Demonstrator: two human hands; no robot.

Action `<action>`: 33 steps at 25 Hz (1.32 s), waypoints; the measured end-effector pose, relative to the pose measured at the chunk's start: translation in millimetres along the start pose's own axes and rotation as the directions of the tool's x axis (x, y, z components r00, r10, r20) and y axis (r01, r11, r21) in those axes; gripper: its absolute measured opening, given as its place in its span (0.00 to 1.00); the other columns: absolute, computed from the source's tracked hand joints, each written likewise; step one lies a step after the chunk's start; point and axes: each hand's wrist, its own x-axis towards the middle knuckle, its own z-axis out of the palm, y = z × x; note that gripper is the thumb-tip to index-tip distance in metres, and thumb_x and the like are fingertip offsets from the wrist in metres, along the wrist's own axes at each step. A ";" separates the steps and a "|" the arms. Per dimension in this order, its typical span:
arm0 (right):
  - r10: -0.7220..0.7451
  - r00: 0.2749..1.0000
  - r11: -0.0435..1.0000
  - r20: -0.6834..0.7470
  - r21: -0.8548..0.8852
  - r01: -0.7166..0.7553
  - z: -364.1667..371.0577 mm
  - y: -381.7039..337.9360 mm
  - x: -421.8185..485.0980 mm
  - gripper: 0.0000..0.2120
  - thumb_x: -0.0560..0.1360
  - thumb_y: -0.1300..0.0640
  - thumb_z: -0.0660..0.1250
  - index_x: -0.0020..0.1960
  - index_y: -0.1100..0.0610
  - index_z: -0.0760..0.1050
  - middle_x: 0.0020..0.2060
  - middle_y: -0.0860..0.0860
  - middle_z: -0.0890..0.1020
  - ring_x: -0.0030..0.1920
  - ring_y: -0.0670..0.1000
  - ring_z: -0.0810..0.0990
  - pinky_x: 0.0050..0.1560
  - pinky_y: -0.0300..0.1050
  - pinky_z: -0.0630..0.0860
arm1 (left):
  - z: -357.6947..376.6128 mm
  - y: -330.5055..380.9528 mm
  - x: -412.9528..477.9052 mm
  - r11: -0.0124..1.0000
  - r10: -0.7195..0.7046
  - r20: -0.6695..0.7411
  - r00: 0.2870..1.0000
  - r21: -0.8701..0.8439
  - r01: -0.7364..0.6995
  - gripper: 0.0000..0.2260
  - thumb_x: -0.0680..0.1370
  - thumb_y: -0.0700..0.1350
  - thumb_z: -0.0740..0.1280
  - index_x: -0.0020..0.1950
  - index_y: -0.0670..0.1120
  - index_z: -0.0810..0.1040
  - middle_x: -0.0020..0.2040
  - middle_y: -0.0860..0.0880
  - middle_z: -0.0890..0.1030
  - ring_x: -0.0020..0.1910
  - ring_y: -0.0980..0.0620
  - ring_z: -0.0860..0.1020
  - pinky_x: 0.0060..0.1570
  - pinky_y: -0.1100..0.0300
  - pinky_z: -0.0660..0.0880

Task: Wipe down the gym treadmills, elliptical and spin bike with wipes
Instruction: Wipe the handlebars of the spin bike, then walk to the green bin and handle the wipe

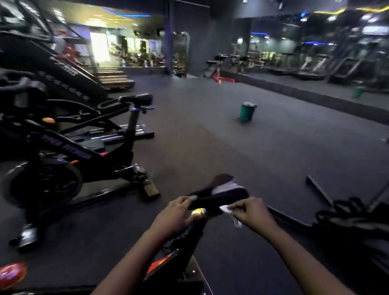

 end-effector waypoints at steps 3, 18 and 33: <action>0.158 0.987 0.987 -0.008 -0.008 -0.158 -6.7 66.0 -8.8 0.12 0.72 0.63 0.67 0.53 0.57 0.82 0.50 0.54 0.84 0.52 0.47 0.80 0.39 0.23 0.66 | 48.5 42.2 40.9 0.998 0.070 0.107 0.992 -0.005 -0.069 0.24 0.80 0.52 0.60 0.74 0.46 0.62 0.73 0.46 0.65 0.71 0.48 0.64 0.69 0.58 0.59; 0.252 0.962 0.966 0.108 0.025 -0.256 -81.9 304.9 121.9 0.12 0.72 0.64 0.66 0.51 0.55 0.83 0.43 0.56 0.85 0.46 0.48 0.82 0.39 0.28 0.67 | 164.7 182.6 273.5 1.000 -0.011 0.270 0.963 0.013 0.008 0.24 0.81 0.52 0.58 0.75 0.45 0.61 0.73 0.44 0.64 0.71 0.46 0.64 0.70 0.54 0.59; 0.336 0.939 0.935 0.074 0.096 -0.342 -157.8 448.1 495.7 0.10 0.71 0.61 0.67 0.50 0.54 0.83 0.39 0.57 0.84 0.43 0.52 0.83 0.47 0.40 0.77 | 184.1 126.5 669.7 0.985 -0.167 0.332 0.928 0.101 0.141 0.24 0.81 0.54 0.56 0.75 0.44 0.61 0.73 0.43 0.64 0.71 0.45 0.64 0.68 0.55 0.62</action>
